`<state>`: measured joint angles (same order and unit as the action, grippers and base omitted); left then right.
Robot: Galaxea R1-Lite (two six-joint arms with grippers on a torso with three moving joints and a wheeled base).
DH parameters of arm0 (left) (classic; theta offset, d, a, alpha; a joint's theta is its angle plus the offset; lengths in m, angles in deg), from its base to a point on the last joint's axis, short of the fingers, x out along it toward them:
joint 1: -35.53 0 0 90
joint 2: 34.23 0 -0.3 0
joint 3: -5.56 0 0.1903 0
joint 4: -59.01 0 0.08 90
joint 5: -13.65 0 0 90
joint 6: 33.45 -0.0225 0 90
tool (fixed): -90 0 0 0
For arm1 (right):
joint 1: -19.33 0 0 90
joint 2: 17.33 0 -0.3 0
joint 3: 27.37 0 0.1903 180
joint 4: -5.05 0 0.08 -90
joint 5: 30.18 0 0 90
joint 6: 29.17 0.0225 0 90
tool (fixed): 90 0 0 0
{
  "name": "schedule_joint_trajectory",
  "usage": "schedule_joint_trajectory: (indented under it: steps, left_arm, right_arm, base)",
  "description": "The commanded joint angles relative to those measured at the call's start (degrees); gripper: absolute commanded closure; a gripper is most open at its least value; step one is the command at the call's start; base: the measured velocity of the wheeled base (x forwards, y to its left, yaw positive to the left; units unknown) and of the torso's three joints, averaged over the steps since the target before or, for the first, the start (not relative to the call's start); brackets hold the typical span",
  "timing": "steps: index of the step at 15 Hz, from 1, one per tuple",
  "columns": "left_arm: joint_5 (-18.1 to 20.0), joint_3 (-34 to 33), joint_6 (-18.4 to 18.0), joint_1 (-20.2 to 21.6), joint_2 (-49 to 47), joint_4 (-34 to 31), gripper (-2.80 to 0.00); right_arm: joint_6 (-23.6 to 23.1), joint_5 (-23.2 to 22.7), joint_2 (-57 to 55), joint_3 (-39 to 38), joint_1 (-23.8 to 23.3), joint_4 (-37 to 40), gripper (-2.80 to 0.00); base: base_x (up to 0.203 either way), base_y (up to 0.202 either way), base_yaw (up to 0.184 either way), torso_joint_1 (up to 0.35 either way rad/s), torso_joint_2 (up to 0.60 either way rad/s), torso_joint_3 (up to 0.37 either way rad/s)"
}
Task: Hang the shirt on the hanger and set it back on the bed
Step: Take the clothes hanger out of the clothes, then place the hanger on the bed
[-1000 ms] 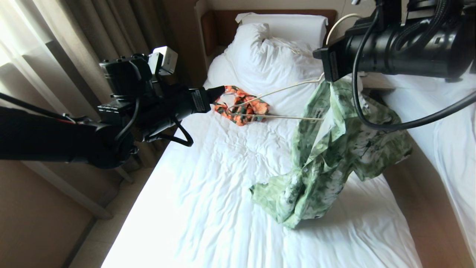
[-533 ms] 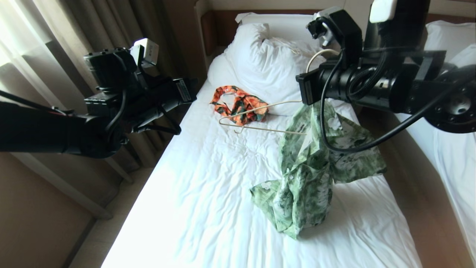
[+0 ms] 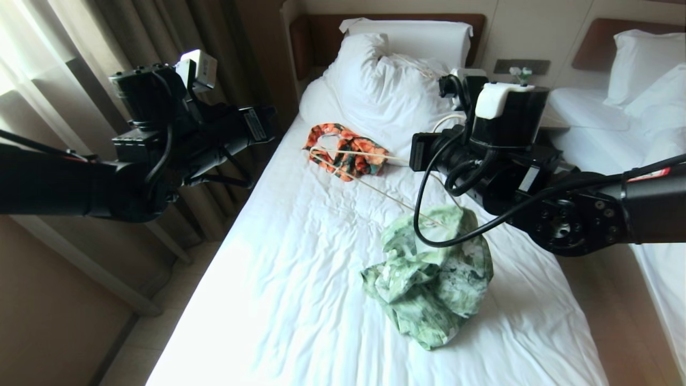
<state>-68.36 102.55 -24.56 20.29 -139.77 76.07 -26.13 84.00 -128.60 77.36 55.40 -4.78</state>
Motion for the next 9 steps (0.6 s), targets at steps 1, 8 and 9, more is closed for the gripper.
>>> schedule_joint_trajectory:
  steps: [1, 8, 9]
  left_arm:
    - [0.01, -0.03, 0.07, 0.01, 0.14, 0.18, 0.0]
    - [-0.16, -0.05, -0.2, -0.14, 0.25, 0.09, 0.0]
    - [-0.16, -0.05, -0.28, -0.14, 0.34, 0.09, 0.0]
  right_arm:
    - [0.79, 0.54, -1.35, -1.24, 0.36, -0.99, 0.0]
    - [-2.37, 1.43, -3.17, -1.66, -1.85, 9.41, 0.0]
    - [-3.12, 0.6, -3.77, -2.09, -2.81, 12.12, 0.0]
  base:
    - [0.0, 0.0, 0.0, 0.0, 0.0, 0.0]
    - [0.0, 0.0, 0.0, 0.0, 0.0, 0.0]
    - [0.0, 0.0, 0.0, 0.0, 0.0, 0.0]
